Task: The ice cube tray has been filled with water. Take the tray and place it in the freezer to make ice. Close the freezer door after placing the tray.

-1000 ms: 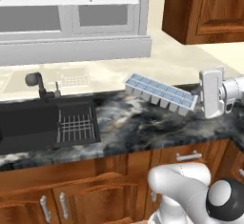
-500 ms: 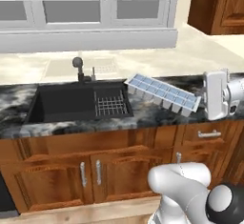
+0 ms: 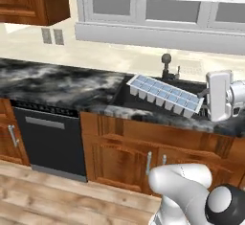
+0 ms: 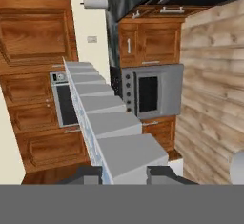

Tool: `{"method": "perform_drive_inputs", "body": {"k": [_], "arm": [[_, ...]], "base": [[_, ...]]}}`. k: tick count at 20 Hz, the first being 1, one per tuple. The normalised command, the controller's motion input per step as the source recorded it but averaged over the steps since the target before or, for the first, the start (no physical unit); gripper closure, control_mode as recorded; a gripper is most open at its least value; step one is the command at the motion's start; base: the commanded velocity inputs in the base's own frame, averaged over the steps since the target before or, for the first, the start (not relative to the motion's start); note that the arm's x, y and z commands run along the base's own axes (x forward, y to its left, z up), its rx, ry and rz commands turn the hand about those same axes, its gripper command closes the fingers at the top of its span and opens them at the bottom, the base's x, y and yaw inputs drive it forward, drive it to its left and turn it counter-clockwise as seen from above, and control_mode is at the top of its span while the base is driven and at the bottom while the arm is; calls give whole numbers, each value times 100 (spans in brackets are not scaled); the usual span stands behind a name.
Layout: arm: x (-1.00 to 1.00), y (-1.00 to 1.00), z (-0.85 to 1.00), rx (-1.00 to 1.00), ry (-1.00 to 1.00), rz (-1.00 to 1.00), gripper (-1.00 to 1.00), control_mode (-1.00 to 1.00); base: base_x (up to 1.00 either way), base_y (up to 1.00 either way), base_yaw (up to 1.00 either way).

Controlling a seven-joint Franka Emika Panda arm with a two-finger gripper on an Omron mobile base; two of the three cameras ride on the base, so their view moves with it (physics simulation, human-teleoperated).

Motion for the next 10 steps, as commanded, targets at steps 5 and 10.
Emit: {"method": "perform_drive_inputs", "body": {"k": [5,10], "arm": [[0,0,0,0,0,0,100,100],[0,0,0,0,0,0,100,100]], "base": [[16,37,68],[24,31,64]]}}
